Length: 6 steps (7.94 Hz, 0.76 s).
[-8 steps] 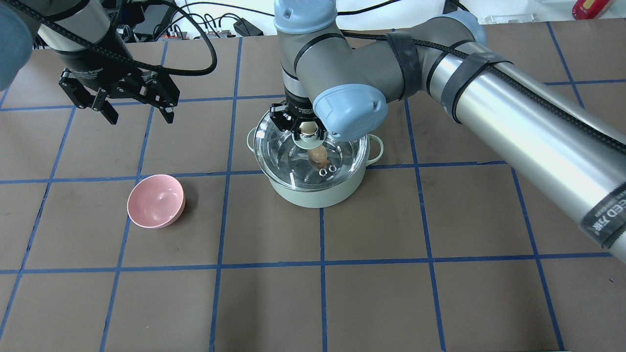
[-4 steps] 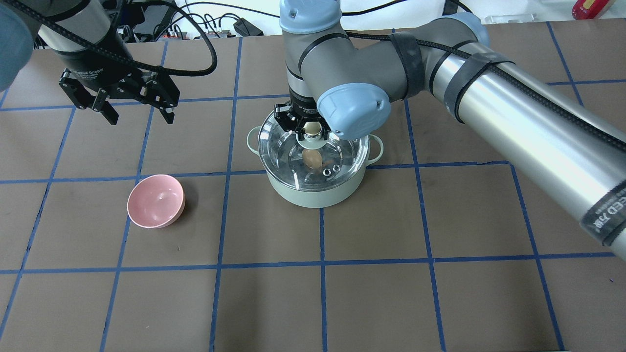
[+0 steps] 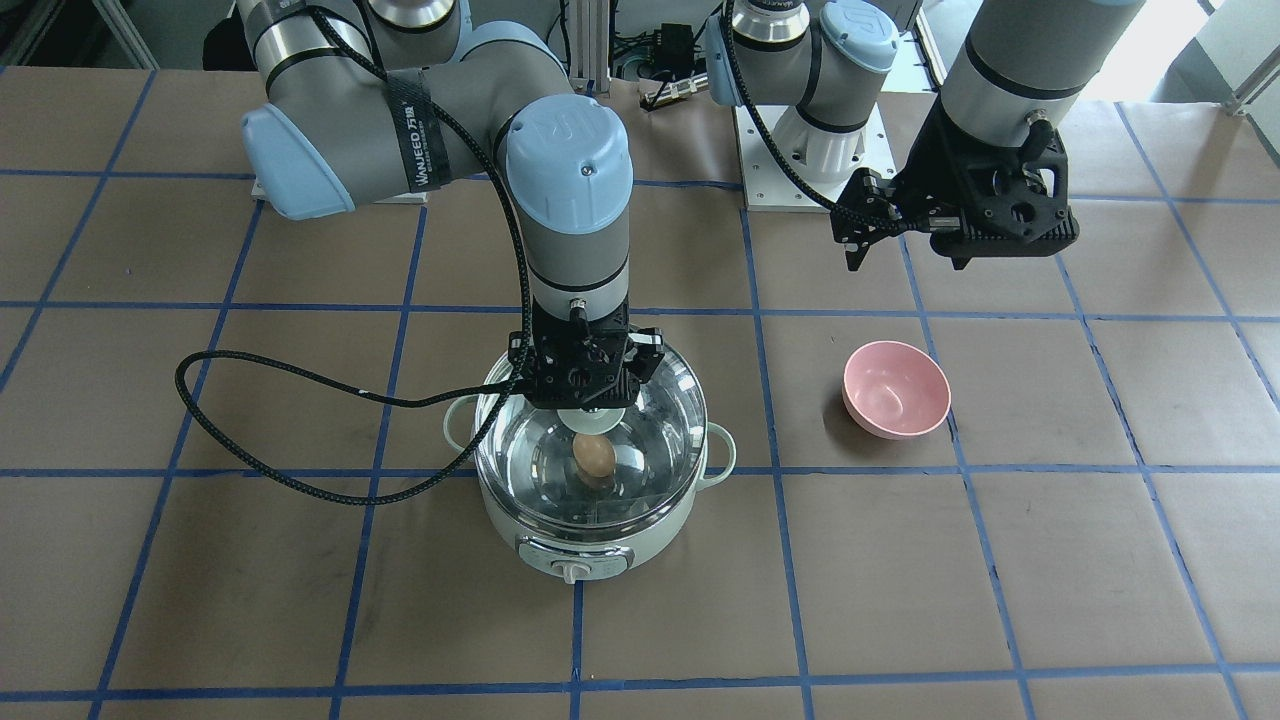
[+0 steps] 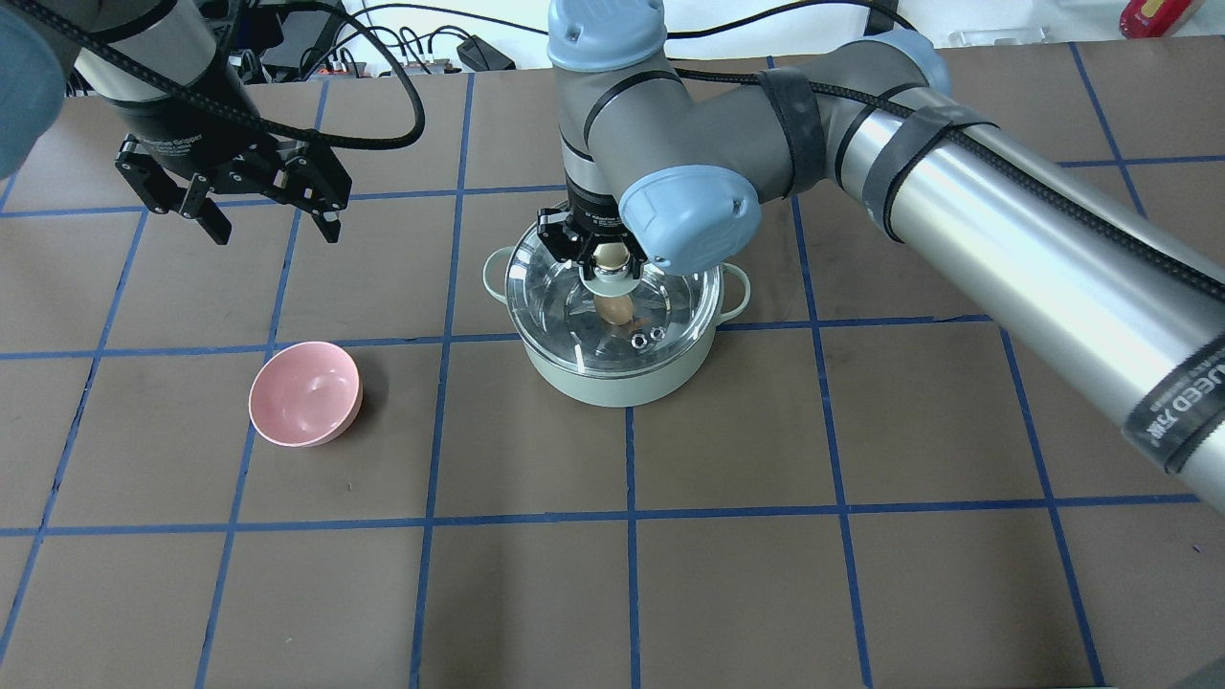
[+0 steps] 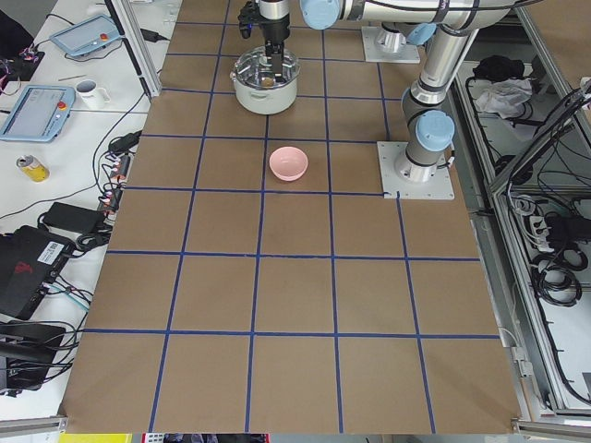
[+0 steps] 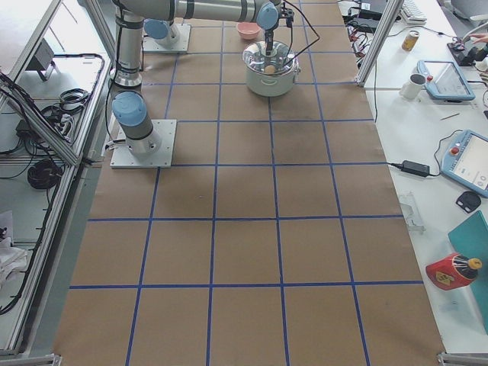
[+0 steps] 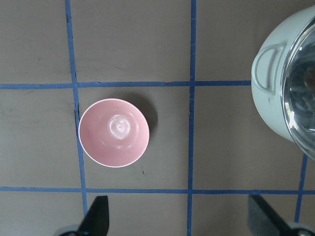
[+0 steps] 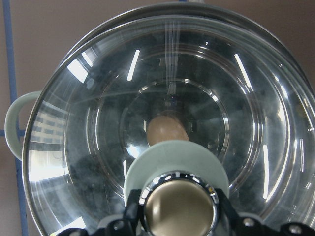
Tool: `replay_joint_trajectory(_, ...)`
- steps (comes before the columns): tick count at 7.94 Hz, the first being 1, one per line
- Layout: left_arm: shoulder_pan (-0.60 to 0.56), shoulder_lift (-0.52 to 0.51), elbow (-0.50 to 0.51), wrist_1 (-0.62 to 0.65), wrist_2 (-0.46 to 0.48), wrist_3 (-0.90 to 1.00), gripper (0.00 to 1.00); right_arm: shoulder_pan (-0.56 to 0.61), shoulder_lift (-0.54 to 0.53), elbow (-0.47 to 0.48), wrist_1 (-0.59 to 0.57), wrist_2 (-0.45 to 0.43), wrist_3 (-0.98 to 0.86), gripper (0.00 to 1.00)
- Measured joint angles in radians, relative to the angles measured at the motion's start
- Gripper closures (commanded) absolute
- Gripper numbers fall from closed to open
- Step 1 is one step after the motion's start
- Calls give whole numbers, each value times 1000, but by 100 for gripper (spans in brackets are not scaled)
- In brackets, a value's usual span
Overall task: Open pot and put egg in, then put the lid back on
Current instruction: 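Lower the glass lid onto the pot with the right gripper and seat it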
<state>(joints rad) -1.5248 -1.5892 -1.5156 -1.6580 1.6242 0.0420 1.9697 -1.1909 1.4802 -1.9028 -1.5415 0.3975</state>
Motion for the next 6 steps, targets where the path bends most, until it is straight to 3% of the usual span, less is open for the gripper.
replay_joint_trajectory(6,0,3,0,-2,-8,1,0,0,10,-3,-35,-1,-5,100)
